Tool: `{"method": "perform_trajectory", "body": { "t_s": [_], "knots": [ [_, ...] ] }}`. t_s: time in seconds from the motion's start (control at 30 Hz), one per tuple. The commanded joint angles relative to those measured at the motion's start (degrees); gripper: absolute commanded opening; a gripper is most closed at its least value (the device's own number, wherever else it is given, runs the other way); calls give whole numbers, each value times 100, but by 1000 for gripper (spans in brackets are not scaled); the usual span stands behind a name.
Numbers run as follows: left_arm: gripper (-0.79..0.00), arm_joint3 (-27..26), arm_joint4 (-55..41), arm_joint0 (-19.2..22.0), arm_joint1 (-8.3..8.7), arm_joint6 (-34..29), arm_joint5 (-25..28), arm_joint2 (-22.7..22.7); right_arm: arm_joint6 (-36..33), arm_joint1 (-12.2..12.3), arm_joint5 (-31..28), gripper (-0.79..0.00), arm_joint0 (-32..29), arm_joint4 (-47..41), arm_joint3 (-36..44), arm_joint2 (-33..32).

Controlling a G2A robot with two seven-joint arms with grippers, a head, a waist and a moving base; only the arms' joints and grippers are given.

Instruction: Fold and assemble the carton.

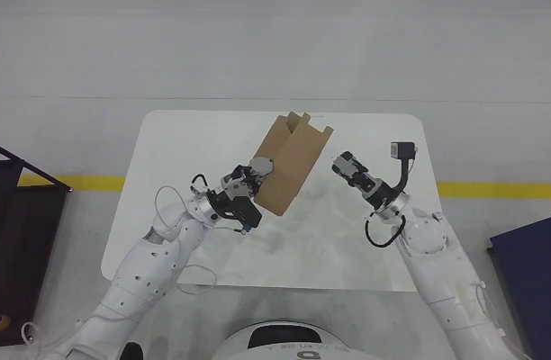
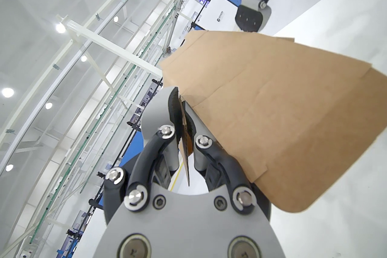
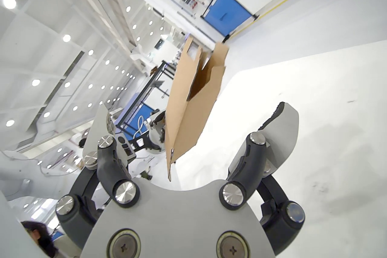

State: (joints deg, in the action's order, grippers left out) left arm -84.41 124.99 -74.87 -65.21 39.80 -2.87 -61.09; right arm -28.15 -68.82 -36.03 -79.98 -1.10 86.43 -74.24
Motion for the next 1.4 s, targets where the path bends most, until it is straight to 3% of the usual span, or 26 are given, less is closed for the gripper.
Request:
{"method": "perform_trajectory", "body": {
  "t_s": [0.0, 0.27, 0.4, 0.47, 0.57, 0.6, 0.63, 0.8, 0.83, 0.87, 0.9, 1.03, 1.37],
  "knots": [
    [-785, 28, -28, 85, -37, -47, -5, 125, -80, -21, 49, 0, 112, -3, -67, 161],
    [-785, 143, 30, 273, -115, -79, -51, 361, -235, -45, 43, 0, 297, -1, -132, 400],
    [-785, 196, 32, 314, -134, -30, -40, 413, -198, -45, 104, -102, 327, 48, -148, 415],
    [-785, 210, 29, 317, -139, 6, -48, 425, -126, -46, 171, -228, 355, 136, -204, 413],
    [-785, 219, 33, 314, -141, 49, -68, 419, -29, -57, 241, -523, 392, 254, -262, 469],
    [-785, 223, 45, 314, -141, 56, -78, 415, -45, -58, 230, -705, 400, 230, -278, 484],
    [-785, 226, 41, 310, -142, 58, -90, 410, -57, -58, 211, -785, 405, 216, -292, 488],
    [-785, 238, 76, 312, -145, 59, -100, 405, -181, -43, 137, -785, 384, 92, -312, 475],
    [-502, 231, 93, 310, -144, 75, -97, 403, -219, -37, 120, -785, 373, 42, -311, 460],
    [-49, 221, 125, 302, -136, 98, -106, 380, -264, -29, 105, -785, 361, -14, -313, 438],
    [0, 194, 141, 284, -122, 133, -112, 326, -315, -19, 85, -785, 348, -68, -316, 407],
    [0, -81, 212, 2, 7, 225, -303, -211, -557, 43, -14, -785, 273, -337, -329, 164],
    [0, -1301, -13, -1287, 349, 350, -200, -2029, -1163, 227, -149, -785, -28, -1118, -201, -608]
  ]
}}
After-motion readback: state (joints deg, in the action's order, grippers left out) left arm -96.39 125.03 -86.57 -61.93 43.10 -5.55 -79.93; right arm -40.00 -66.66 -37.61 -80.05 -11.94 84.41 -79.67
